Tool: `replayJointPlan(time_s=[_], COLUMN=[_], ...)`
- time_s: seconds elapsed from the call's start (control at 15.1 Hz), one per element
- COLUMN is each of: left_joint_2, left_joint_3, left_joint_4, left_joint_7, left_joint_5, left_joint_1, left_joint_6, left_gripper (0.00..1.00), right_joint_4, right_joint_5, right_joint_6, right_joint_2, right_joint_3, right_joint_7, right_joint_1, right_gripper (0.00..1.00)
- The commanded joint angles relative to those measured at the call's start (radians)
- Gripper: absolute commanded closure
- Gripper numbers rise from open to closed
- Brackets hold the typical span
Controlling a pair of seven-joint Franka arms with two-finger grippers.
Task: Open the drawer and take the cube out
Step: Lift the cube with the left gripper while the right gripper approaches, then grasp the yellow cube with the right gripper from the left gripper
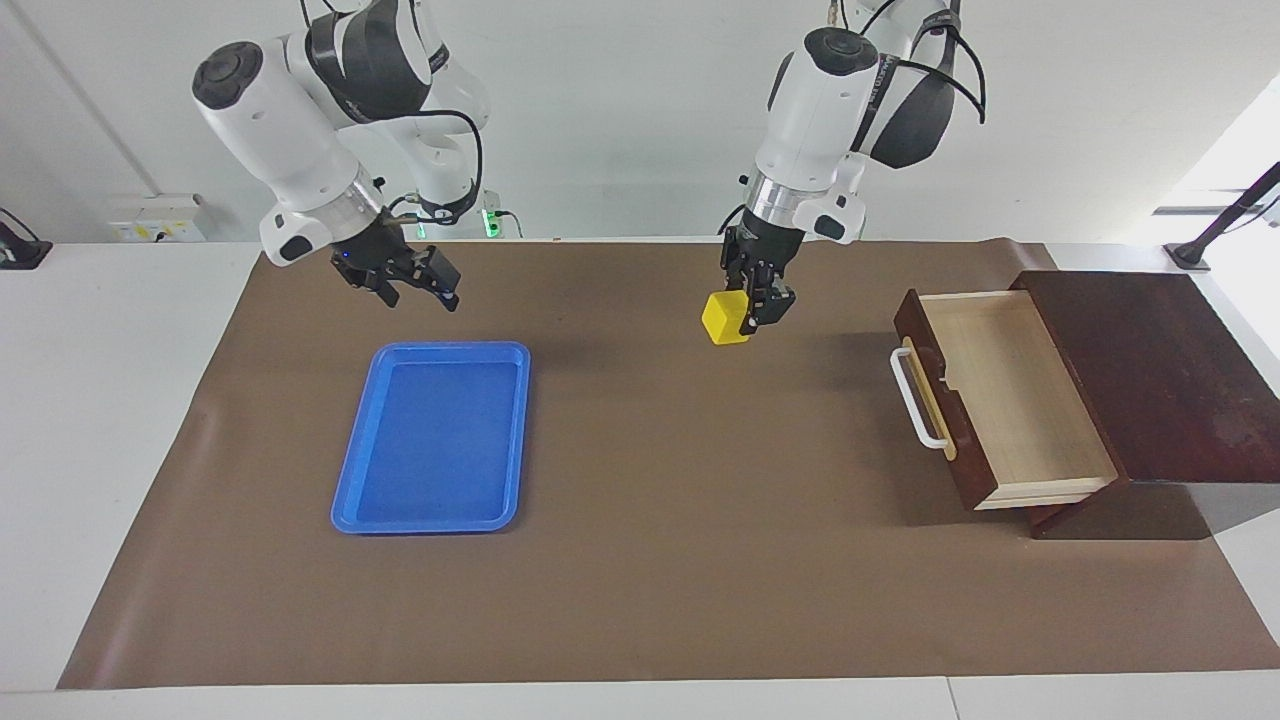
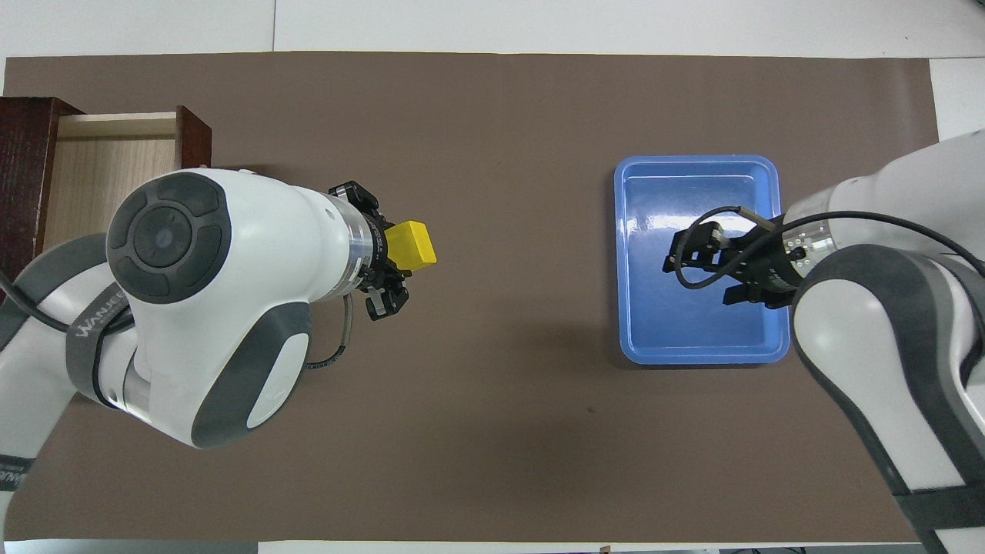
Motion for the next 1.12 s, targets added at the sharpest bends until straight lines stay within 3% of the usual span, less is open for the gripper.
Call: replayJointPlan(time_s=[0.0, 0.26, 0.46, 0.6, 0.79, 1.06], left_joint_2=[-0.01, -0.01, -0.009, -0.007, 0.002, 0.002], left_joint_3=[0.012, 0.012, 0.012, 0.012, 0.012, 0.014], left_joint_4=[-0.022, -0.028, -0.042, -0.042, -0.059, -0.117], left_joint_7=[-0.007, -0.007, -0.01, -0.018, -0.021, -0.018], left_joint_5=[-0.02, -0.024, -0.024, -0.024, -0.024, -0.024], left_joint_1=[-0.009, -0.005, -0.01, -0.013, -0.03, -0.053], left_joint_6=[0.026, 0.039, 0.061, 0.065, 0.074, 0.117], left_gripper=[1.0, 1.0, 1.0, 1.0, 1.0, 1.0], right_joint_4=[0.003, 0.02, 0.078, 0.126, 0.175, 0.264], right_joint_5=[0.117, 0.286, 0.329, 0.475, 0.486, 0.503], right_joint_6=[0.083, 0.142, 0.18, 0.18, 0.215, 0.206], right_joint_2=[0.083, 0.158, 0.213, 0.259, 0.293, 0.343], right_joint_3=[-0.003, -0.003, -0.001, -0.003, -0.003, -0.003], right_joint_7=[0.157, 0.331, 0.477, 0.511, 0.584, 0.704], right_joint_1=[0.077, 0.158, 0.201, 0.22, 0.29, 0.307], right_gripper=[0.0, 0.0, 0.0, 0.0, 0.0, 0.0])
